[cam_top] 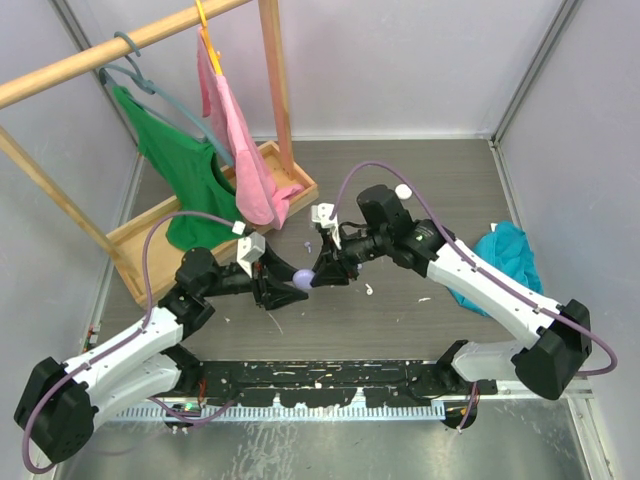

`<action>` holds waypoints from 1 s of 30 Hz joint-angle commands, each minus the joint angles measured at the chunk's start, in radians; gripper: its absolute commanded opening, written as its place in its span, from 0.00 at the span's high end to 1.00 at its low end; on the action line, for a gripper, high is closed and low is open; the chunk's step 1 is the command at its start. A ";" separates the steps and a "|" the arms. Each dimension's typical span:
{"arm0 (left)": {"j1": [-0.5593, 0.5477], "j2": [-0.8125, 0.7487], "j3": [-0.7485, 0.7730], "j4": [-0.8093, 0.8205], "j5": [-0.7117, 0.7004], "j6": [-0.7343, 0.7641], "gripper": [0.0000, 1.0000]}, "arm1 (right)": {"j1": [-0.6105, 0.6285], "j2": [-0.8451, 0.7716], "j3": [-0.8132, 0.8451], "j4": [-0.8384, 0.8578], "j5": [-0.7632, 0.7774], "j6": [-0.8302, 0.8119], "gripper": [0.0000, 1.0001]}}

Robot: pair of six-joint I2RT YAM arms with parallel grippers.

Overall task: Insert the wireless bluetooth earbuds into the charging case
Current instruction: Pick up the charging case at the center of the board.

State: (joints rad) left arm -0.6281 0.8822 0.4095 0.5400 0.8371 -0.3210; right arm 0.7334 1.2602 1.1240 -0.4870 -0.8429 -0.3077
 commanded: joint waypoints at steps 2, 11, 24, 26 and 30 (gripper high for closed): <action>-0.009 -0.027 0.018 0.044 0.009 0.040 0.56 | 0.017 -0.002 0.064 -0.049 0.045 -0.035 0.97; -0.015 -0.026 0.008 0.041 -0.012 0.046 0.61 | 0.029 -0.022 0.047 0.000 0.043 -0.008 0.98; -0.018 -0.037 -0.001 0.031 -0.050 0.046 0.65 | 0.029 -0.051 0.029 0.046 0.050 0.020 0.98; -0.018 -0.041 -0.003 0.031 -0.061 0.045 0.70 | 0.028 -0.055 0.026 0.053 0.049 0.026 0.98; -0.017 -0.053 -0.005 0.036 -0.073 0.046 0.83 | 0.030 -0.058 0.009 0.066 0.035 0.034 0.96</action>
State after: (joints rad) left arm -0.6415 0.8581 0.4053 0.5404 0.7807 -0.2935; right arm 0.7578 1.2381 1.1366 -0.4873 -0.7944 -0.2966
